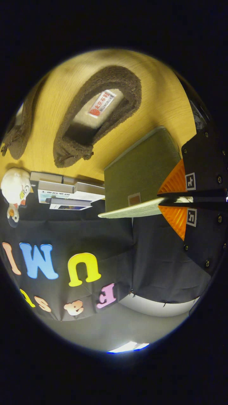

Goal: Open the storage box then place both shoes into the box .Put the left shoe in first, then the right shoe, with the right side of both shoes facing outward in a uniform manner.

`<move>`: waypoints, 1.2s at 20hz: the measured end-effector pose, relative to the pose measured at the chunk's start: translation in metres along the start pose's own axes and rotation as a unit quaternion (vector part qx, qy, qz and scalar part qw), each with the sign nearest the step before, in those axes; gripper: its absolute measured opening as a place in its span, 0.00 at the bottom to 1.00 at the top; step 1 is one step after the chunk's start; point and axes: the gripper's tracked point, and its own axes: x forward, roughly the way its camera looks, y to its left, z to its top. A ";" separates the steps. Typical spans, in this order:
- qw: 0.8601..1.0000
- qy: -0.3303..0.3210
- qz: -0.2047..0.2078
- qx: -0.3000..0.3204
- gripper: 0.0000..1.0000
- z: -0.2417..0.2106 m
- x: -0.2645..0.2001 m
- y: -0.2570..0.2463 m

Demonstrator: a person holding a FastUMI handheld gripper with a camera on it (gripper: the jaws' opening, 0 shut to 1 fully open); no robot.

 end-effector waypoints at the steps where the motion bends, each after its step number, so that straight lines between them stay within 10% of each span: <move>1: 1.000 0.004 0.000 -0.016 0.06 -0.002 -0.002 0.005; 24: 0.972 0.064 0.042 -0.221 0.06 -0.067 0.052 0.167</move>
